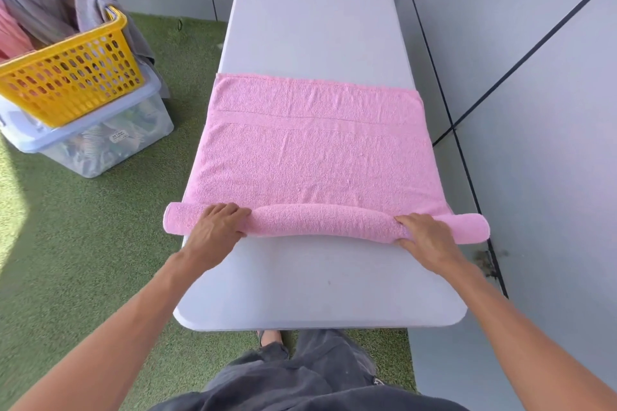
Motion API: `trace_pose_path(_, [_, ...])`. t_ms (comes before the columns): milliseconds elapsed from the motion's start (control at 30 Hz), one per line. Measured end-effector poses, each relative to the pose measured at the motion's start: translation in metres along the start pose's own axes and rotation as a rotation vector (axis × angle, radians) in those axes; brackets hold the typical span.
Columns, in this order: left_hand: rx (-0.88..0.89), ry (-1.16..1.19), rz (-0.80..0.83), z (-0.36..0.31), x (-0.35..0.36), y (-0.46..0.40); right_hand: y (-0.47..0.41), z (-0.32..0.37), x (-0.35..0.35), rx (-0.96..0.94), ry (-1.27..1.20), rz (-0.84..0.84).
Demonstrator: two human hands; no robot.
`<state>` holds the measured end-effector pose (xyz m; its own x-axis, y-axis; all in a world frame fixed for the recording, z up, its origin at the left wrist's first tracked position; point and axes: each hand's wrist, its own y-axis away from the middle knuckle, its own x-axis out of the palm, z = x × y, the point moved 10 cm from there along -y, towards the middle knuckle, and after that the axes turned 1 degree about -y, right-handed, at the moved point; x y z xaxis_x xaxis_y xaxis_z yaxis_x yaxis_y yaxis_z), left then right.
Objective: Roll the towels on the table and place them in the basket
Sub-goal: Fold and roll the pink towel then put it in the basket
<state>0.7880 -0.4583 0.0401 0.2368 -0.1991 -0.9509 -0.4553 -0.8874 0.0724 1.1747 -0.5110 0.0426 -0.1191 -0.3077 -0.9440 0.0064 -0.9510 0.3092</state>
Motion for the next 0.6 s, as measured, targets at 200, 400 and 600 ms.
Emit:
trace_pose_path(200, [-0.236, 0.493, 0.189, 0.027, -0.003, -0.001, -0.008, -0.014, -0.008, 0.027, -0.399, 0.098])
trace_pose_path(400, [0.090, 0.139, -0.233, -0.015, -0.031, 0.006, 0.003, 0.006, -0.001, -0.023, -0.125, -0.123])
trace_pose_path(600, [0.012, 0.128, -0.051, -0.016, -0.007, 0.007, 0.014, 0.007, 0.010, -0.036, -0.029, -0.024])
